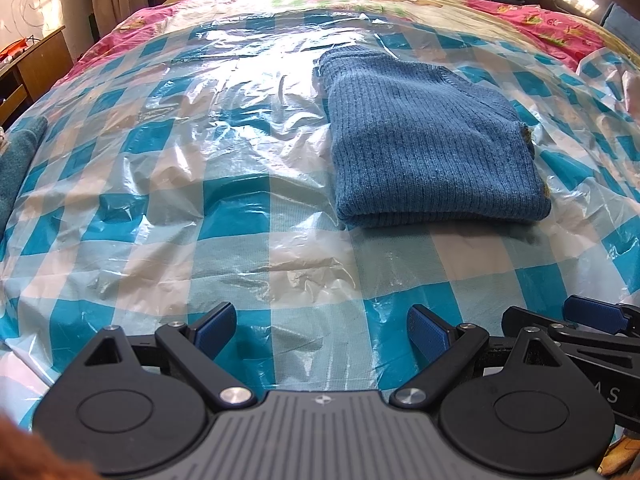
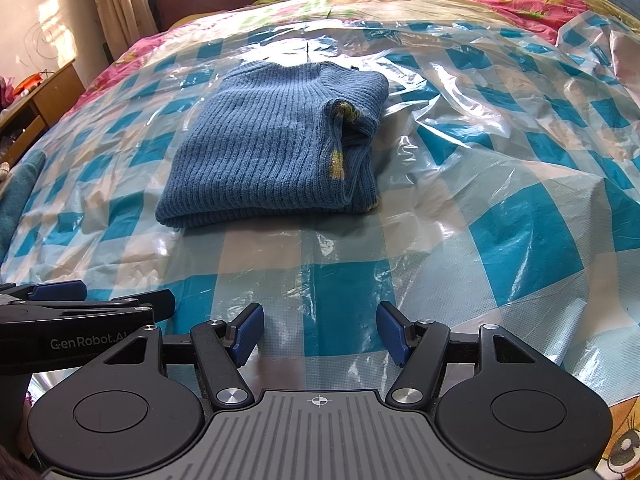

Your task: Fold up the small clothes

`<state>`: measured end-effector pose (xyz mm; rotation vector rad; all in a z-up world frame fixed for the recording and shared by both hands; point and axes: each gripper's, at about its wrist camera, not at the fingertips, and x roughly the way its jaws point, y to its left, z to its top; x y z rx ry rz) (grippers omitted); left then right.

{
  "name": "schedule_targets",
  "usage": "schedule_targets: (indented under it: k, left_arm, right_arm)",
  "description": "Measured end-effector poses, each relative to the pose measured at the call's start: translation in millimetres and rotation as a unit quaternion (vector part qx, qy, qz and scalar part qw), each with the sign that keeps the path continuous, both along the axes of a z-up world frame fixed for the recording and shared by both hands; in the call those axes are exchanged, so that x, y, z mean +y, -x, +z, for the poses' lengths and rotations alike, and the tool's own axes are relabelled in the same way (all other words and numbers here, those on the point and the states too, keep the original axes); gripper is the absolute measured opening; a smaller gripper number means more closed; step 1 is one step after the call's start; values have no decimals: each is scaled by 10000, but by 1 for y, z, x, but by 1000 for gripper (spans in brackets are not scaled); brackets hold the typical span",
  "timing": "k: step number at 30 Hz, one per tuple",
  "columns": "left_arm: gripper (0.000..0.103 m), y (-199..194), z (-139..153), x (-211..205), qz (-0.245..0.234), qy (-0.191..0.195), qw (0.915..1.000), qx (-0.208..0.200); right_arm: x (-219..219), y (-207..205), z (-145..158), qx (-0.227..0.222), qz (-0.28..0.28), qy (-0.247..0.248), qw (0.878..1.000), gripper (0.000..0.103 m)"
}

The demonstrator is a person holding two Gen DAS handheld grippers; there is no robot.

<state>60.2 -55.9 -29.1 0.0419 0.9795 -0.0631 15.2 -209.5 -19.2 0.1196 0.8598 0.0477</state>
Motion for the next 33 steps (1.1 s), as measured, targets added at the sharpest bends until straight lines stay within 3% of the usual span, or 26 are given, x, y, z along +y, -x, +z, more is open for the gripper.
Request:
schedule_targets:
  k: [33]
  left_arm:
    - [95, -1, -1, -1, 42, 6, 10000, 32]
  right_arm:
    - [1, -1, 2, 0, -1, 74, 10000, 64]
